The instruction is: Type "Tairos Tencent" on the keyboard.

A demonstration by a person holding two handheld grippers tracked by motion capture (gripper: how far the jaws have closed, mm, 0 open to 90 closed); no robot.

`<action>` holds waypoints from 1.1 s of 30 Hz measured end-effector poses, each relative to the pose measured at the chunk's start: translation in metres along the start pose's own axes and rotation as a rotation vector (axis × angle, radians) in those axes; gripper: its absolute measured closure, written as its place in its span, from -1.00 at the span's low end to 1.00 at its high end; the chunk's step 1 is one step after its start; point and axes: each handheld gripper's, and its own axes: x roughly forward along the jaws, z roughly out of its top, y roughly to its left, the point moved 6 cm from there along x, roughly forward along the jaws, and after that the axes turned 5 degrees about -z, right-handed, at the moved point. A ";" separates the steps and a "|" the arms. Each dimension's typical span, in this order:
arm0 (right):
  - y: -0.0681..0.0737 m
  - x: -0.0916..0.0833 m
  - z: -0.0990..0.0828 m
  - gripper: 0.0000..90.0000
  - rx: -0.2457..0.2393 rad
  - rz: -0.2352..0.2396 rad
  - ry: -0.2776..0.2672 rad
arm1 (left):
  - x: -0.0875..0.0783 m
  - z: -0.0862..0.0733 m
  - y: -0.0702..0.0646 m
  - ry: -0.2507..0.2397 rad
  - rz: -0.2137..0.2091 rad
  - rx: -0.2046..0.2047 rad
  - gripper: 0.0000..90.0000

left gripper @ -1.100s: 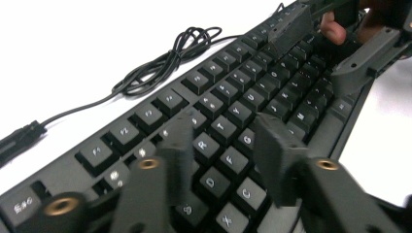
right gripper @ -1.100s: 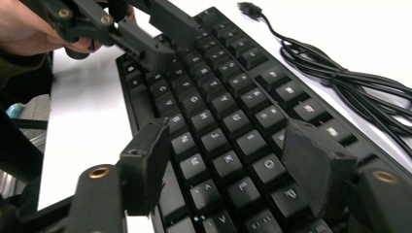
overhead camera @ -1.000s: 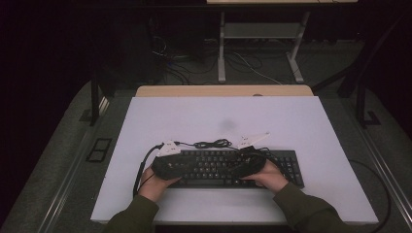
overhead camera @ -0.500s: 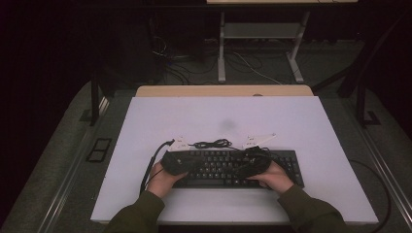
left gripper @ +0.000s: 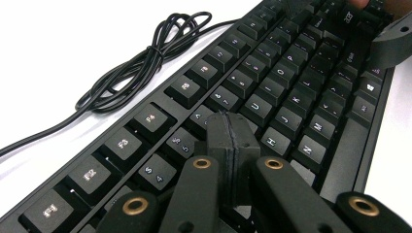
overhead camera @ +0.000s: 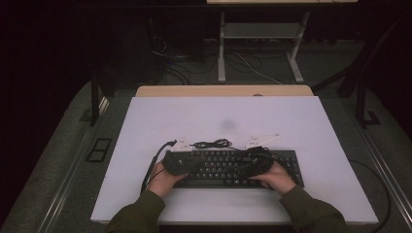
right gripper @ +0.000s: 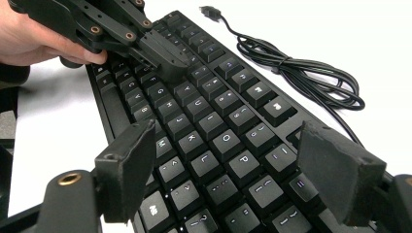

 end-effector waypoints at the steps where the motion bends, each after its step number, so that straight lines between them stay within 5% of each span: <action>1: 0.000 0.000 0.000 -0.51 -0.001 0.000 0.000 | 0.000 0.000 0.000 0.002 -0.001 0.002 0.96; 19: -0.003 -0.001 0.000 -0.54 0.007 0.006 -0.006 | -0.007 0.005 -0.003 -0.039 -0.003 -0.006 0.91; 33: -0.010 -0.012 -0.002 -0.56 0.009 -0.012 -0.031 | -0.021 0.005 -0.005 -0.068 -0.006 -0.011 0.45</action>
